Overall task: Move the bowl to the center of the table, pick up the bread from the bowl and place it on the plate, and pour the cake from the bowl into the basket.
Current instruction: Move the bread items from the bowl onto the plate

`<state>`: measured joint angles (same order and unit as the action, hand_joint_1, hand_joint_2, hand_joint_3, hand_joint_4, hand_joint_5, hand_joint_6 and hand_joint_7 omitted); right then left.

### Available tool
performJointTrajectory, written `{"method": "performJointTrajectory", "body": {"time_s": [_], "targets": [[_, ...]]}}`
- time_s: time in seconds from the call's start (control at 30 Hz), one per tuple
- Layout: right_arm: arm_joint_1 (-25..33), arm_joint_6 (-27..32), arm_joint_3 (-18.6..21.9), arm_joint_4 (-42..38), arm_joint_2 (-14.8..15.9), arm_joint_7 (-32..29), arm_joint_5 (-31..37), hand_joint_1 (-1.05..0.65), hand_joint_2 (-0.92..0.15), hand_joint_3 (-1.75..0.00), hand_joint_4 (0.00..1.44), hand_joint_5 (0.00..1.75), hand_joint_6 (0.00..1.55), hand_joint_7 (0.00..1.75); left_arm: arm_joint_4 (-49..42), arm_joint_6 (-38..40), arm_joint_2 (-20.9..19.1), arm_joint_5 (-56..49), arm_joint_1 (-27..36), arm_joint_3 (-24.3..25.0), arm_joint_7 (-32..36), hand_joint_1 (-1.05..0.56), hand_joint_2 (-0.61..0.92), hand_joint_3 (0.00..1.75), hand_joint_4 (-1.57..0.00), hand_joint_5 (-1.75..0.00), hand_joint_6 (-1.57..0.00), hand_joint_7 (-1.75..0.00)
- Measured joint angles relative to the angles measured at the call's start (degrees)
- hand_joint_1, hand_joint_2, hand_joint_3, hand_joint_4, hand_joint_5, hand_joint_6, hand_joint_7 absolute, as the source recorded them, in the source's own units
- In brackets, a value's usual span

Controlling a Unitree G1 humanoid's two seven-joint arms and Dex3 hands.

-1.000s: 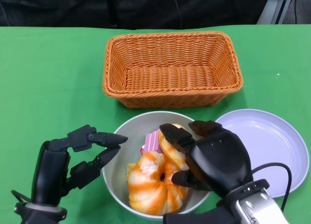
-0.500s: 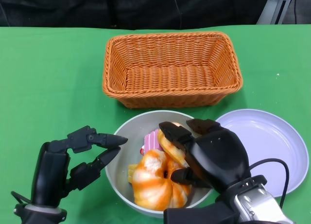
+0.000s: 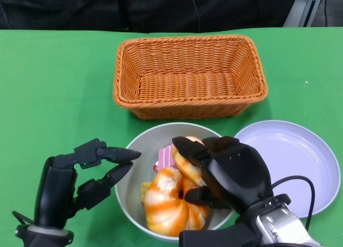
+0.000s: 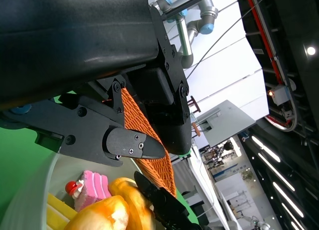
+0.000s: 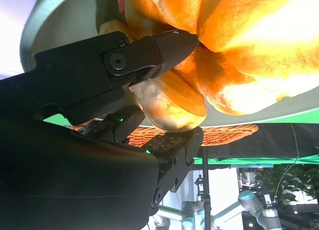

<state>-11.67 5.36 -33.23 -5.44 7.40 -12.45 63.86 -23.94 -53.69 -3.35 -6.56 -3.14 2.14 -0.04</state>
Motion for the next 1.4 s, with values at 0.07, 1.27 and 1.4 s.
{"method": "performJointTrajectory", "body": {"time_s": [0.07, 1.27, 1.4], "targets": [[-0.14, 0.07, -0.47, -0.18, 0.01, -0.23, 0.16, -0.6, -0.92, -0.01, 0.72, 0.07, 0.56, 0.01, 0.0, 0.0, 0.0, 0.0, 0.0, 0.0, 0.0, -0.25, 0.92, 0.2, -0.79, -1.06, -1.04, -0.46], [-3.84, -9.34, -0.54, -7.63, 2.11, -11.09, -6.36, -0.25, -0.92, -0.06, 0.89, 0.87, 1.13, 0.02, 0.42, -0.08, 0.18, 0.04, 0.3, -0.05, 0.0, -0.24, 0.92, 0.2, -0.8, -1.06, -1.03, -0.48], [-3.91, -10.62, -0.25, -8.65, 2.2, -12.5, -6.8, -0.24, -0.92, -0.03, 0.89, 0.89, 1.14, 0.02, 0.42, -0.08, 0.19, 0.12, 0.3, -0.06, 0.0, -0.24, 0.92, 0.2, -0.79, -1.06, -1.03, -0.48]]}}
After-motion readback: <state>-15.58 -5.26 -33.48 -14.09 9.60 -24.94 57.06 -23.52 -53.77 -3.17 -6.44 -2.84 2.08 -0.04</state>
